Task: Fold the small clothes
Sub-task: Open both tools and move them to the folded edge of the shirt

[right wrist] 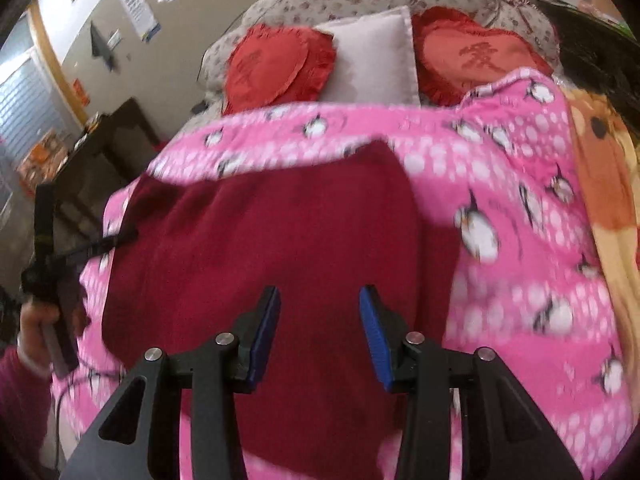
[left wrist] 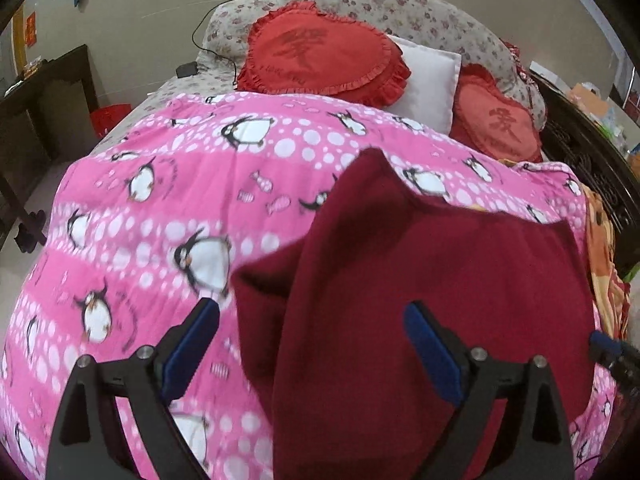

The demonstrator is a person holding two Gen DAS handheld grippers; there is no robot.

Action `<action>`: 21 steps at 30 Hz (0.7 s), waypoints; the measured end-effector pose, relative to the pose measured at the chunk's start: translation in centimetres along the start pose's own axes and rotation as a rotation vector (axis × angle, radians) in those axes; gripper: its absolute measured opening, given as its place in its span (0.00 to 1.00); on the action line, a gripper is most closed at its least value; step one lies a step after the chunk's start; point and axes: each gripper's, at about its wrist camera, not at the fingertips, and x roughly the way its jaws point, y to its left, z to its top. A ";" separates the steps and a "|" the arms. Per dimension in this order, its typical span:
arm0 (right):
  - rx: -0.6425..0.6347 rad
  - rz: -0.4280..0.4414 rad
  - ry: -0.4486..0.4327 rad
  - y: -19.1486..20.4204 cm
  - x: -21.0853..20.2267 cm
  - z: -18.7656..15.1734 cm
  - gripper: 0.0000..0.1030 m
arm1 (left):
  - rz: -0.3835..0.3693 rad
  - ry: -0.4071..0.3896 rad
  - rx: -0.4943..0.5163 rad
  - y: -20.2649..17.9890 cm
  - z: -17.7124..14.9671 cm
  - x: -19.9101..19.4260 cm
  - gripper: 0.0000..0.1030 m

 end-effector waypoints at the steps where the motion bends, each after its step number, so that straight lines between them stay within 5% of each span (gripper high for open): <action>1: -0.003 -0.013 0.009 -0.1 -0.1 -1.0 0.18 | 0.001 0.006 0.003 0.0 -0.4 -0.3 0.94; 10: 0.024 -0.059 0.037 -0.3 -0.1 -2.9 0.18 | -0.011 0.029 0.053 1.4 -4.6 -4.1 0.94; 21: 0.106 -0.100 -0.009 -1.9 -3.1 -5.7 0.18 | -0.156 0.116 -0.025 5.3 -10.3 -4.8 0.90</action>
